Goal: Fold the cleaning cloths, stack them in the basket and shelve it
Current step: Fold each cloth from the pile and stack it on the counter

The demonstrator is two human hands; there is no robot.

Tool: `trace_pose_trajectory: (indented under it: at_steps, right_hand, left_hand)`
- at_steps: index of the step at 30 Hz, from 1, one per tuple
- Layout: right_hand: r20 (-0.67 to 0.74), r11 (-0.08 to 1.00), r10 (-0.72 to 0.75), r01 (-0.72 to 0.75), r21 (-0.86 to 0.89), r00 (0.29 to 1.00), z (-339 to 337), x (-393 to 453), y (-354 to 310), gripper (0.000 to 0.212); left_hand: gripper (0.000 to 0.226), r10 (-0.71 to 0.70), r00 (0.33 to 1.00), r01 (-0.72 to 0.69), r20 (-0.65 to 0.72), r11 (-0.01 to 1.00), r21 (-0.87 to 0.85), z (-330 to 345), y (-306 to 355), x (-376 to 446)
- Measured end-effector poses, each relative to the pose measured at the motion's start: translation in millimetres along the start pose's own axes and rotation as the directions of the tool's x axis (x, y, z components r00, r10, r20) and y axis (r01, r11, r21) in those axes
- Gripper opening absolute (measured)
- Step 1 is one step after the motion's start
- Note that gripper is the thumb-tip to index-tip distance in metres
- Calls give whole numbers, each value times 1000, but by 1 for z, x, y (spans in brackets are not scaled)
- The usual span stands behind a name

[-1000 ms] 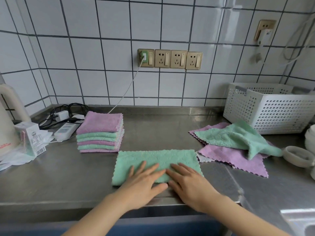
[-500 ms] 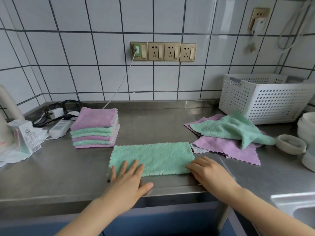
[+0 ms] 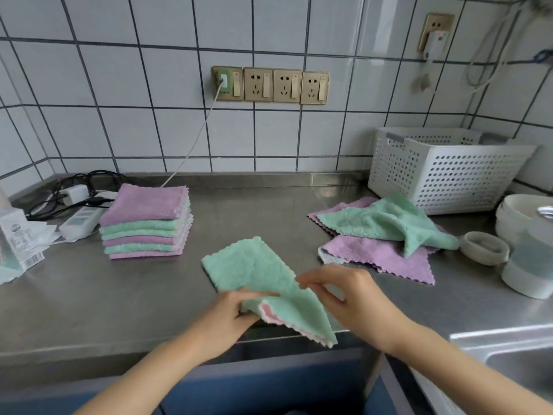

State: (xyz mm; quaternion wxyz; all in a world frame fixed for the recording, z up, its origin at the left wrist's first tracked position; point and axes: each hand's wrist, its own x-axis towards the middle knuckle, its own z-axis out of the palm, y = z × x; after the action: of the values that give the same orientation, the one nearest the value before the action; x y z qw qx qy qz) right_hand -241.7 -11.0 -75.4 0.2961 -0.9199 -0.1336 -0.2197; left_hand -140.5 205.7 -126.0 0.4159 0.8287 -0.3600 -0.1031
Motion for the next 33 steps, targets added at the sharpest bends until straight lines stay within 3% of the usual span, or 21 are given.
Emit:
trace_pose_trajectory:
  at_steps: [2, 5, 8, 12, 15, 17, 19, 22, 26, 30, 33]
  right_hand:
    - [16, 989, 116, -114, -92, 993, 0, 1, 27, 35]
    - [201, 970, 189, -150, -193, 961, 15, 1, 44, 47]
    - [235, 996, 78, -66, -59, 969, 39, 5, 33, 48]
    - [141, 987, -38, 15, 159, 989, 60, 13, 13, 24]
    - [145, 892, 158, -204, 403, 977, 62, 26, -2, 18]
    - [85, 879, 270, -282, 384, 959, 70, 43, -2, 23]
    - [78, 845, 423, -425, 325, 903, 81, 65, 5, 32]
    - [103, 732, 642, -647, 214, 760, 95, 94, 16, 42]
    - [57, 774, 633, -633, -21, 772, 108, 105, 24, 31]
    - [-2, 775, 631, -631, 31, 776, 111, 110, 17, 27]
    - [-14, 721, 693, -693, -17, 721, 113, 114, 17, 26]
  left_hand:
    - [21, -53, 999, 53, 10, 998, -44, -12, -4, -6]
    - [19, -91, 994, 82, -68, 990, -118, -23, -5, -16]
    - [21, -98, 992, 88, -75, 988, -126, -31, -5, -26]
    - [20, -123, 988, 108, -98, 984, -144, -44, -6, -39]
    - [11, -209, 940, 144, -269, 959, -242, -49, -20, -30]
    - [34, -296, 880, 158, -371, 920, -360, -52, -32, -13]
    - [32, -360, 810, 147, -464, 889, -433, -54, -39, 8]
    - [39, -413, 729, 244, -546, 902, -356, -55, -52, 31]
    - [30, -388, 687, 380, -614, 913, -151, -47, -67, 40]
    - [25, -331, 703, 441, -630, 897, 21, -50, -61, 51]
    - [24, -350, 727, 473, -591, 879, 62, -53, -62, 60]
